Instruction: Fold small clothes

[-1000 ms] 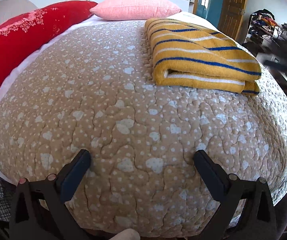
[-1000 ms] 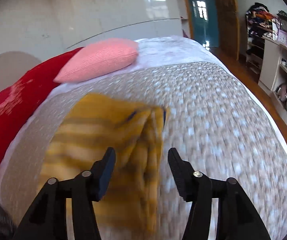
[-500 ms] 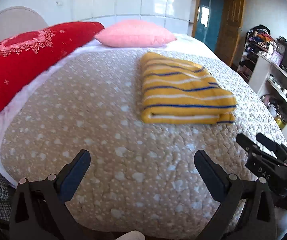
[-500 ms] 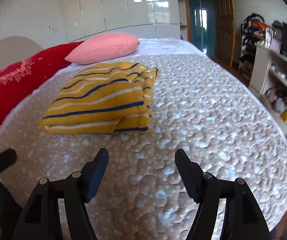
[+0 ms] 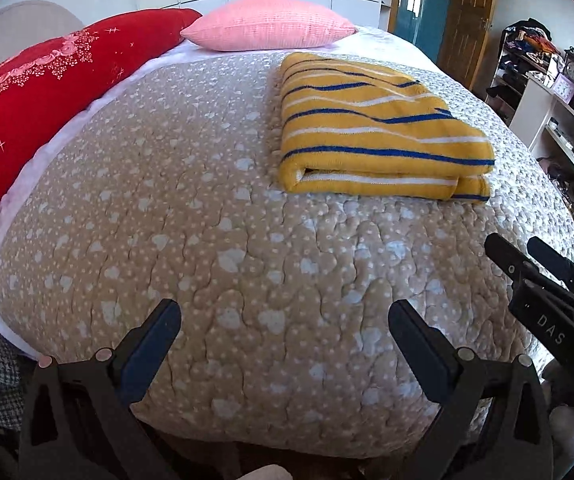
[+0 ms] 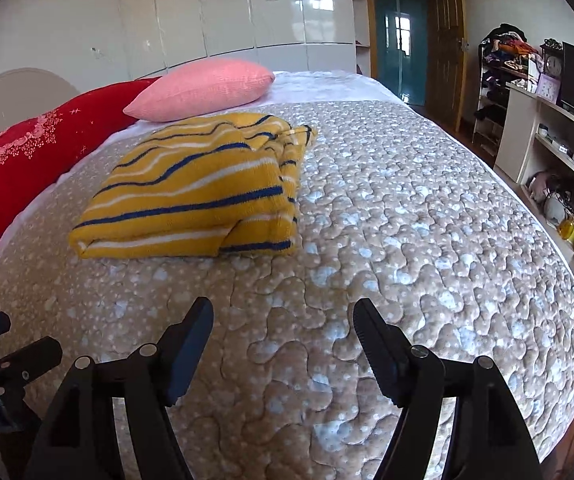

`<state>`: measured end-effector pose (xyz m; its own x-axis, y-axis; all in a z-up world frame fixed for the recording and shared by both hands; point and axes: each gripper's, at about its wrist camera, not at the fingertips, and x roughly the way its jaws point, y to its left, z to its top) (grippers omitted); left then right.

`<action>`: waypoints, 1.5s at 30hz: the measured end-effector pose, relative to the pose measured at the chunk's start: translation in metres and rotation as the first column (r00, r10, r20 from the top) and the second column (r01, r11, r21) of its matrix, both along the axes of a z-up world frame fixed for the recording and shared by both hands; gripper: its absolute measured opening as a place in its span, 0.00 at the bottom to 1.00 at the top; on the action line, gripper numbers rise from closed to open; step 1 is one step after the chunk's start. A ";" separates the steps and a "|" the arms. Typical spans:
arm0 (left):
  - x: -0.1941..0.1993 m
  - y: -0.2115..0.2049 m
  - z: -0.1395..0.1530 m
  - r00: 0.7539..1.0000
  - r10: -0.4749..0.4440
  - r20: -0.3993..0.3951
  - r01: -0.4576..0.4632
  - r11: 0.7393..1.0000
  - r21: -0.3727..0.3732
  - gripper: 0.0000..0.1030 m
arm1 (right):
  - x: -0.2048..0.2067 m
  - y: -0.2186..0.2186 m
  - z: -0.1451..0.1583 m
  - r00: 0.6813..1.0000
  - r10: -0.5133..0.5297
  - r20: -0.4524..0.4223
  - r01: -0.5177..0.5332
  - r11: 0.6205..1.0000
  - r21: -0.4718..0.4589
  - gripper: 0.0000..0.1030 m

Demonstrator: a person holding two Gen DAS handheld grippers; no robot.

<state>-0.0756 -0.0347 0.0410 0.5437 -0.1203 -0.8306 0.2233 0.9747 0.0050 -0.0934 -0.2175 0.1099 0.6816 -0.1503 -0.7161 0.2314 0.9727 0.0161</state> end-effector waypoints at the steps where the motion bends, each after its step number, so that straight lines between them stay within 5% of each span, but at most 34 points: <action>1: 0.000 0.000 0.000 1.000 0.000 -0.001 0.000 1.000 -0.001 1.00 | 0.000 0.002 0.000 1.000 0.004 0.000 -0.004 1.000 -0.002 0.76; 45: 0.006 0.005 -0.013 0.999 0.007 -0.046 -0.005 1.000 0.029 1.00 | 0.005 0.018 -0.009 0.997 0.072 -0.015 -0.073 0.996 -0.043 0.78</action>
<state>-0.0700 -0.0295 0.0282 0.5050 -0.0926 -0.8581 0.2182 0.9756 0.0232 -0.0886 -0.1996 0.1011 0.6819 -0.1317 -0.7195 0.1599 0.9867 -0.0290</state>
